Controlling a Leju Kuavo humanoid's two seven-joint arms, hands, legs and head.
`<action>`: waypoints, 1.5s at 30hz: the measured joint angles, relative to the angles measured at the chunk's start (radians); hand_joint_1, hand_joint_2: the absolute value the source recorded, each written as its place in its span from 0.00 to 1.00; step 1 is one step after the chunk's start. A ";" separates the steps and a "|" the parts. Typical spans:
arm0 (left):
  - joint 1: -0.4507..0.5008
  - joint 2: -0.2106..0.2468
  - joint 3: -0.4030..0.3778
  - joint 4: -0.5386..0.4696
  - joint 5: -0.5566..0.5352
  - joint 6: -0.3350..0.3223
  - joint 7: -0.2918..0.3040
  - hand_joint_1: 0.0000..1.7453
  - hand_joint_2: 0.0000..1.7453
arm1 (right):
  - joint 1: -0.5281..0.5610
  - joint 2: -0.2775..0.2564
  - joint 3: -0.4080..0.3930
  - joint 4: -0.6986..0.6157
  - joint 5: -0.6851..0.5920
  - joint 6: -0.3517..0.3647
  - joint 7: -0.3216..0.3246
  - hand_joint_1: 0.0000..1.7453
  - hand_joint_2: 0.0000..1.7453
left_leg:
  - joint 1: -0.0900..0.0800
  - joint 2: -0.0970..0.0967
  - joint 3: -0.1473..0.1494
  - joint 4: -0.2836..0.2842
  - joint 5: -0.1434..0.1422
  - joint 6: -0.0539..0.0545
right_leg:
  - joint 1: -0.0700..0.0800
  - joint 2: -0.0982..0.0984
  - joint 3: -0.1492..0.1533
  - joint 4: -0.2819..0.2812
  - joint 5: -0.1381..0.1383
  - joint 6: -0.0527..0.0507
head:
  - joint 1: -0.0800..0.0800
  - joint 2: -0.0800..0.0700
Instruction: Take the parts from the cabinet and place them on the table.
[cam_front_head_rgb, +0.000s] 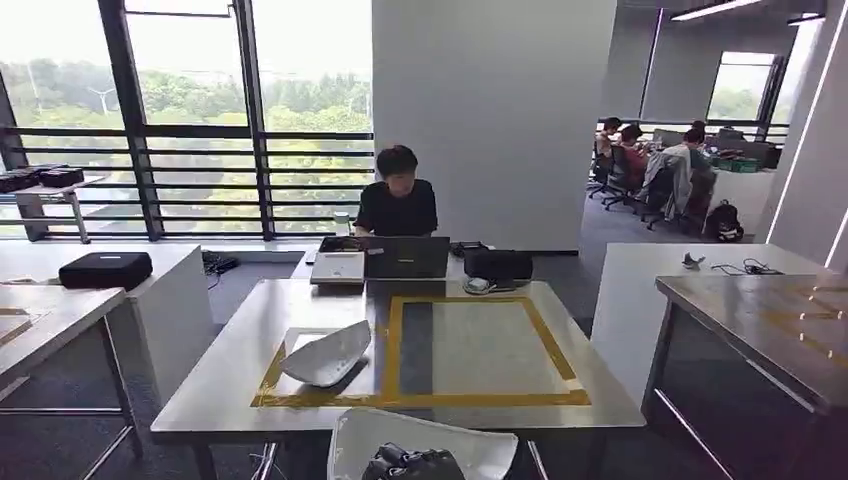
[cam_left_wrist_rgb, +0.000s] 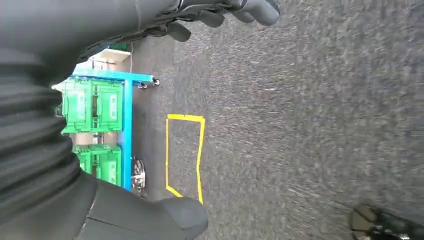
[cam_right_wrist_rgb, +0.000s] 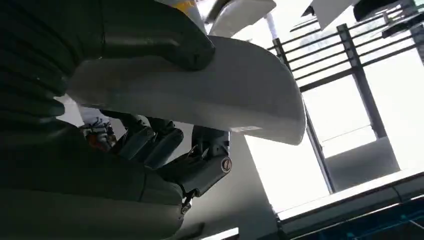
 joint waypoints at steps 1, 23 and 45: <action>-0.001 0.000 0.000 0.000 0.000 0.000 0.000 0.00 1.00 | 0.001 0.000 0.001 0.000 -0.001 0.000 0.000 1.00 1.00 | 0.000 -0.002 0.007 0.000 -0.010 0.002 | -0.001 0.000 -0.054 0.069 -0.026 0.003 | 0.002 0.000; 0.005 0.005 0.001 0.002 -0.002 0.003 -0.003 0.00 1.00 | 0.007 -0.006 0.010 0.010 -0.015 -0.006 0.000 1.00 1.00 | 0.002 -0.002 -0.027 0.035 -0.012 -0.067 | 0.000 0.010 0.036 -0.179 0.032 -0.044 | -0.004 0.000; -0.004 0.005 0.000 0.002 -0.014 0.001 -0.002 0.00 1.00 | 0.026 -0.013 0.006 0.006 -0.007 -0.012 0.008 1.00 1.00 | -0.003 -0.005 0.089 0.106 -0.081 -0.052 | 0.006 0.004 -0.077 -0.180 0.139 -0.055 | 0.002 -0.002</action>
